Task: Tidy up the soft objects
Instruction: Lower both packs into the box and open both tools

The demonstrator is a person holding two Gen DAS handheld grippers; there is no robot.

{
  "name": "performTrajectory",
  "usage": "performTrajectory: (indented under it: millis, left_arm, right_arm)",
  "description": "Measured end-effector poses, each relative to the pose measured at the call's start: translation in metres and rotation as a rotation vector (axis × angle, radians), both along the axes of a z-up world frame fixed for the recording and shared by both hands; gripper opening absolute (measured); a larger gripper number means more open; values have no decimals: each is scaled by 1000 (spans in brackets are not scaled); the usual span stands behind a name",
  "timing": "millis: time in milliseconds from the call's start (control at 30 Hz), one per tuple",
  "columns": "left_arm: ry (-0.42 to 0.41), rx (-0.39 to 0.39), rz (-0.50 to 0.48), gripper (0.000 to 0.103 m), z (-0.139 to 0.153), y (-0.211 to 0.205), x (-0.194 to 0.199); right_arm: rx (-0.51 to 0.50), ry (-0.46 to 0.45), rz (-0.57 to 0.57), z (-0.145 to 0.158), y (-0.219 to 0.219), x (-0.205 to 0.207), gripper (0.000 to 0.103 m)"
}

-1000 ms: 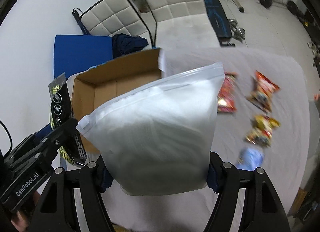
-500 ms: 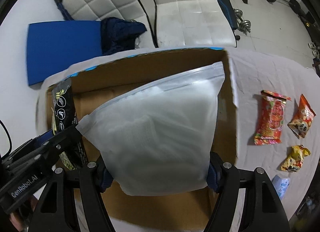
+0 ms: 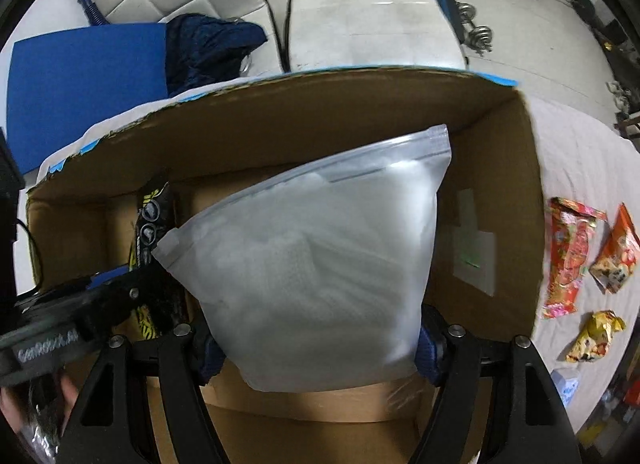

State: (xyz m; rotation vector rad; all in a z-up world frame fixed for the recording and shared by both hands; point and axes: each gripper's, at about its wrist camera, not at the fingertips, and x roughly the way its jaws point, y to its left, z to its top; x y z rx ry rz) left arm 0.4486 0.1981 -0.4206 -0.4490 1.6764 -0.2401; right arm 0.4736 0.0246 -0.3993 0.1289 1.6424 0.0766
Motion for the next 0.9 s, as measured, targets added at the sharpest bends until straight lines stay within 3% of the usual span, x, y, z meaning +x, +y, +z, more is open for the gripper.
performTrajectory:
  millis: [233,300,433,600,733,900]
  left_arm:
    - [-7,45,11,54,11,1,-7]
    - [-14,37,17,60,18,-1,-9]
    - [-74,83,3,78,43,-5,-15]
    - [-180,198,-20,98,80,-14,-32]
    - [-254,256,-11,103,113,-14,-54]
    - [-303,276,-9,103,130,-9,-77]
  right_arm:
    - [8,-5,42,4,9,-3,92]
    - [-2,-11,57,7,10,-4,103]
    - [-27,-24,77,15,11,-10,103]
    - [-50,-36,81,24,7,-28,103]
    - [-52,-45,74,32,3,-47,103]
    - [-74,-79,80,46,3,-72,103]
